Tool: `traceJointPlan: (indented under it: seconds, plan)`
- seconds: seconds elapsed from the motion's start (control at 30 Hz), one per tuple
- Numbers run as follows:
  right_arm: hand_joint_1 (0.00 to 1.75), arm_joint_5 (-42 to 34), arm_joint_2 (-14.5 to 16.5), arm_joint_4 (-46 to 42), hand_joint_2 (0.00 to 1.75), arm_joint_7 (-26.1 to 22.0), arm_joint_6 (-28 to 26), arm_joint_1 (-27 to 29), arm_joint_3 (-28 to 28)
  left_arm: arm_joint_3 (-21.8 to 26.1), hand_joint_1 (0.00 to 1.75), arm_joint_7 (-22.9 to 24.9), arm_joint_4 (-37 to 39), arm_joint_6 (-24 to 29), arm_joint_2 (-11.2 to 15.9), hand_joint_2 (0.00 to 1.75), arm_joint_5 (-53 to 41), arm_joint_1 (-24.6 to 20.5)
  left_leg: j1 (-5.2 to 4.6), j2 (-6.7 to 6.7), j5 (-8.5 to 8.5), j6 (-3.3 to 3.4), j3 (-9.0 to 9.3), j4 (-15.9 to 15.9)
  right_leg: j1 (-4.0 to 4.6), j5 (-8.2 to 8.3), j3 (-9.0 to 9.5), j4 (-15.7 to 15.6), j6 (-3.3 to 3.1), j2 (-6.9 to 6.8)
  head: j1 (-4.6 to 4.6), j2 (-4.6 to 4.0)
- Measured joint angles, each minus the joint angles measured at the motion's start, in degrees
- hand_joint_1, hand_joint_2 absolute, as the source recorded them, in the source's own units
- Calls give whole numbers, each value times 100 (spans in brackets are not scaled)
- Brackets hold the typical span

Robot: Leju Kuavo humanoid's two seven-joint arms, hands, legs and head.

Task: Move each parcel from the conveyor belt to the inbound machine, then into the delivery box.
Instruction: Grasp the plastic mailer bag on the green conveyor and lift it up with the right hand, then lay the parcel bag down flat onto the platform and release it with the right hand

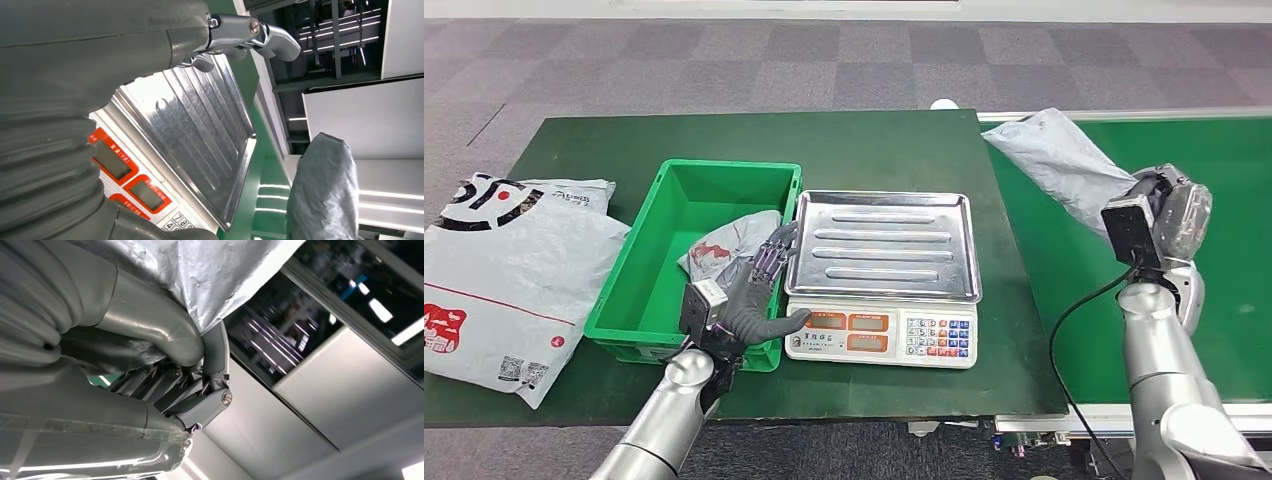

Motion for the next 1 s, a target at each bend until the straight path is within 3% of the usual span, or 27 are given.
traceJointPlan:
  seconds: [0.17,0.3,0.47,0.67,0.9,1.0]
  plan:
    - [175,373,165,-1476,175,-40,-604,610,432,0,0,0,4,-14,-11,175,-4,-13,1,4,-6,-7,1,-6,0,-4,-2,0,-3,6,0,0]
    - [175,1870,274,-1796,175,405,-148,587,1257,-15,0,0,17,-100,-55,175,1,-12,6,32,-7,-11,6,-8,4,-2,-5,0,-5,36,0,0]
    - [175,3419,415,-911,175,407,66,98,2496,-122,0,1,82,-242,-152,175,26,-17,7,21,8,-10,4,-6,5,4,-5,0,-4,25,-1,0]
    - [175,3677,729,215,175,114,278,-321,3544,-237,0,0,145,-305,-275,175,49,-32,7,14,7,-11,2,-5,4,4,-4,0,-4,18,0,0]
    - [175,3833,1002,1145,175,851,1491,-644,4465,-328,0,1,191,-305,-304,175,69,-64,7,17,3,-13,3,-5,5,2,-7,0,-3,22,0,0]
    - [44,3649,1049,1360,175,785,1775,-758,4662,-367,0,1,199,-296,-301,175,69,-87,7,20,3,-13,5,-5,5,2,-6,0,-3,25,0,0]
